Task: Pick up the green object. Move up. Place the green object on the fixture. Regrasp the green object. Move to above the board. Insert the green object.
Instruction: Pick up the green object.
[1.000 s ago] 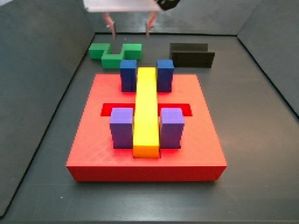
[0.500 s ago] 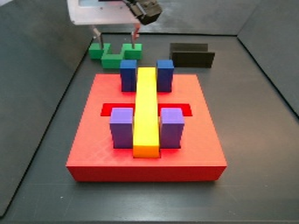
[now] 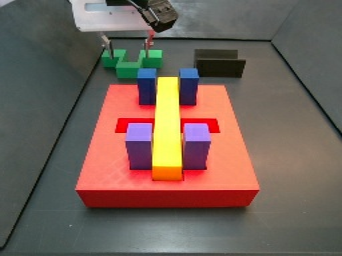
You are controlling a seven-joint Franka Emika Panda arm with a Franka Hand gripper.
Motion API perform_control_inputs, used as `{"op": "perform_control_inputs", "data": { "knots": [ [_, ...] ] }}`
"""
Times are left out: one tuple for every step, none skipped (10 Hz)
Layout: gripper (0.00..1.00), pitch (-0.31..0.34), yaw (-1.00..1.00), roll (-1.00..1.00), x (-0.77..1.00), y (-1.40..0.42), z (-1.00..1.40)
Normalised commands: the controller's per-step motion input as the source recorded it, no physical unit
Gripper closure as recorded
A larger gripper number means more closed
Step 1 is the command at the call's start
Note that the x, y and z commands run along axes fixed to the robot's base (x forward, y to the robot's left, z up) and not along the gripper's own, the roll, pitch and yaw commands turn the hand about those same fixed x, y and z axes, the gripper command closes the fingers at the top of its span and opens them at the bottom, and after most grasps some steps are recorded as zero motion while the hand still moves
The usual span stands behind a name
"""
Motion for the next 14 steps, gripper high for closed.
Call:
{"op": "perform_control_inputs", "data": {
  "knots": [
    [0.0, -0.031, 0.0, 0.0, 0.0, 0.0, -0.17],
    [0.0, -0.046, 0.0, 0.0, 0.0, 0.0, -0.23],
    [0.0, -0.031, 0.0, 0.0, -0.03, 0.0, -0.25],
    [0.0, -0.013, 0.0, 0.0, -0.07, 0.03, -0.24],
    [0.0, -0.019, 0.0, 0.0, 0.0, 0.01, -0.19],
    [0.0, -0.024, 0.0, 0.0, 0.0, 0.0, -0.17],
    [0.0, -0.026, 0.0, 0.0, 0.01, 0.0, -0.17],
    [0.0, -0.02, 0.0, 0.0, 0.0, 0.0, -0.18],
    [0.0, -0.017, 0.0, 0.0, 0.0, 0.03, -0.2],
    [0.0, -0.013, 0.0, 0.0, 0.0, 0.04, -0.19],
    [0.0, 0.0, 0.0, 0.0, 0.0, 0.07, -0.17],
    [0.0, 0.0, 0.0, 0.0, 0.0, 0.11, -0.15],
    [0.0, 0.0, 0.0, 0.0, 0.0, 0.02, -0.13],
    [0.0, 0.0, -0.01, 0.0, 0.03, 0.0, -0.12]
  ]
}}
